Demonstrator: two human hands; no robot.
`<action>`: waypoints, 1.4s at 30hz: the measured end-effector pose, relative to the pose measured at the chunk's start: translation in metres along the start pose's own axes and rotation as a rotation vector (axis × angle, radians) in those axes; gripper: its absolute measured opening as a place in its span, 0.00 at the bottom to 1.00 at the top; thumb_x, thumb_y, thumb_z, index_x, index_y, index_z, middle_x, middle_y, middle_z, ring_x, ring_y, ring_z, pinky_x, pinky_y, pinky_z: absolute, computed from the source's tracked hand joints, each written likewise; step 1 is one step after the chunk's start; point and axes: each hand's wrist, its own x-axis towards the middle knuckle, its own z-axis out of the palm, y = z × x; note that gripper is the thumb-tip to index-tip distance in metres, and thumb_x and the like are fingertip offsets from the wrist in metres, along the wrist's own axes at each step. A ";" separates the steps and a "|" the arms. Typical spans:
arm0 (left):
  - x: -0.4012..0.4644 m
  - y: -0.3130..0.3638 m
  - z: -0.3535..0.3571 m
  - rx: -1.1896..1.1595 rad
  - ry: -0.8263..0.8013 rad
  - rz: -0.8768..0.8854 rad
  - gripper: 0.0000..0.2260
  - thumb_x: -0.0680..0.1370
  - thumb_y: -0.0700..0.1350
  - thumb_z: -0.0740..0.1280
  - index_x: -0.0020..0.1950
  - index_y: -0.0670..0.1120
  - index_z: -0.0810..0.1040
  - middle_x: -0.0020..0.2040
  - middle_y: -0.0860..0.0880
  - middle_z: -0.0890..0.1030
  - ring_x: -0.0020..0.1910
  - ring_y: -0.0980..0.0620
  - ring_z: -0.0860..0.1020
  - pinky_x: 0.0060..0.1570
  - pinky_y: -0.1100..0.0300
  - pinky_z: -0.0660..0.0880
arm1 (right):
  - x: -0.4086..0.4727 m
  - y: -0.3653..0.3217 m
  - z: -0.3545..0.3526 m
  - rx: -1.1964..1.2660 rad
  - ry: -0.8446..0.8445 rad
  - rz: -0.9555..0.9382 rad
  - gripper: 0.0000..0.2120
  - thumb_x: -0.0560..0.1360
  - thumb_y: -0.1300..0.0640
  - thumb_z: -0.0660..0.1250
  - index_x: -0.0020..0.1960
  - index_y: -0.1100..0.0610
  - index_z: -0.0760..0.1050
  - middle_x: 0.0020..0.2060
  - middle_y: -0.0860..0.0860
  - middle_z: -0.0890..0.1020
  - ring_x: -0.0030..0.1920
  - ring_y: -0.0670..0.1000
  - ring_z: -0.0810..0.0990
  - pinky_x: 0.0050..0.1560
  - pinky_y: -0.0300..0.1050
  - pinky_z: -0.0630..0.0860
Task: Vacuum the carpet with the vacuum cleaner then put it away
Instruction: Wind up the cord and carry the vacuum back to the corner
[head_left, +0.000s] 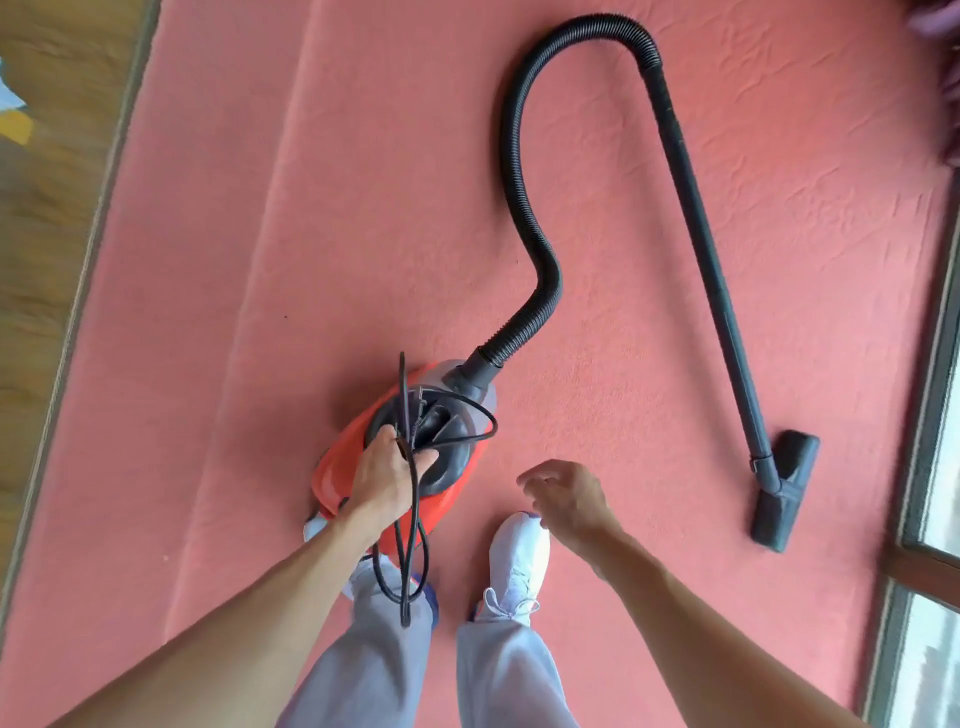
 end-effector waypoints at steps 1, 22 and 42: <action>0.000 0.005 -0.006 -0.053 0.042 -0.048 0.12 0.75 0.46 0.72 0.52 0.42 0.75 0.48 0.46 0.80 0.49 0.46 0.78 0.45 0.59 0.66 | 0.000 0.001 -0.011 -0.023 0.002 -0.009 0.10 0.71 0.62 0.62 0.42 0.66 0.80 0.30 0.54 0.75 0.33 0.50 0.71 0.35 0.47 0.73; 0.038 0.274 0.144 -0.736 0.485 -0.268 0.11 0.69 0.48 0.76 0.48 0.45 0.82 0.44 0.48 0.85 0.44 0.45 0.83 0.47 0.53 0.79 | 0.200 0.010 -0.310 -0.102 0.238 0.063 0.12 0.72 0.59 0.64 0.45 0.66 0.82 0.41 0.65 0.83 0.47 0.64 0.83 0.47 0.49 0.78; 0.093 0.302 0.272 -0.847 0.515 0.034 0.20 0.70 0.48 0.73 0.56 0.41 0.72 0.41 0.42 0.83 0.32 0.44 0.84 0.33 0.48 0.80 | 0.376 0.088 -0.303 -0.052 0.246 0.128 0.39 0.72 0.54 0.70 0.78 0.53 0.54 0.68 0.58 0.68 0.71 0.61 0.61 0.70 0.52 0.65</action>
